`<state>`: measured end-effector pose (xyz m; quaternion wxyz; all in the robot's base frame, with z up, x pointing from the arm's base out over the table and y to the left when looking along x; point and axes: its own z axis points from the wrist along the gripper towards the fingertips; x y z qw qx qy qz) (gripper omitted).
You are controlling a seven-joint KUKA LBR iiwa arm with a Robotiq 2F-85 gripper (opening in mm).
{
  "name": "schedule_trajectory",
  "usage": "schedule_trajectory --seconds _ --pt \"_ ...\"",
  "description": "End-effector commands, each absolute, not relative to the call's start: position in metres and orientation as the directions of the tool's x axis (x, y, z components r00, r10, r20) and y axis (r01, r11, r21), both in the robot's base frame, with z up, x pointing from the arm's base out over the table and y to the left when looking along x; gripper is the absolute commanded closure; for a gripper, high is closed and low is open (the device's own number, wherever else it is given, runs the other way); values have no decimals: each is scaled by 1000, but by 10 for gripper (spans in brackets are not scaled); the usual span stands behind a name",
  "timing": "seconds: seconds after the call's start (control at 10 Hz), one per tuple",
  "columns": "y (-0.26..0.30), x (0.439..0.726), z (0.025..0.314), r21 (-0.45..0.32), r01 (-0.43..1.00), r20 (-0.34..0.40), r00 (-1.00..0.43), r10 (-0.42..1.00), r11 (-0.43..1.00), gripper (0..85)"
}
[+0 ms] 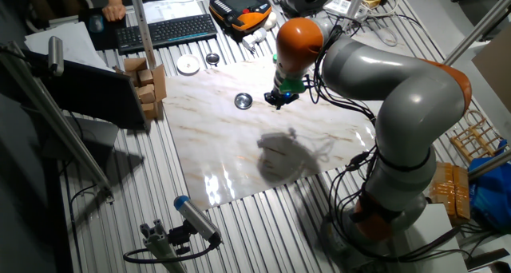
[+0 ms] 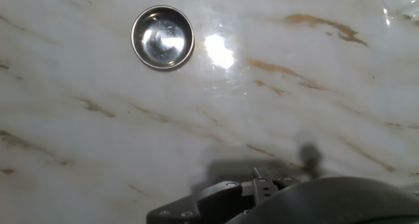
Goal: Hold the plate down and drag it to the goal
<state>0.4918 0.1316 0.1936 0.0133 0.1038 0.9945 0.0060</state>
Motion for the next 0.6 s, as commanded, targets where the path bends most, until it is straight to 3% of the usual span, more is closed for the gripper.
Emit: schedule_trajectory --seconds 0.0,0.5 --pt "132 492 193 18 206 -19 -978 207 978 850" --pt "132 492 193 -21 140 3 -990 140 990 850"
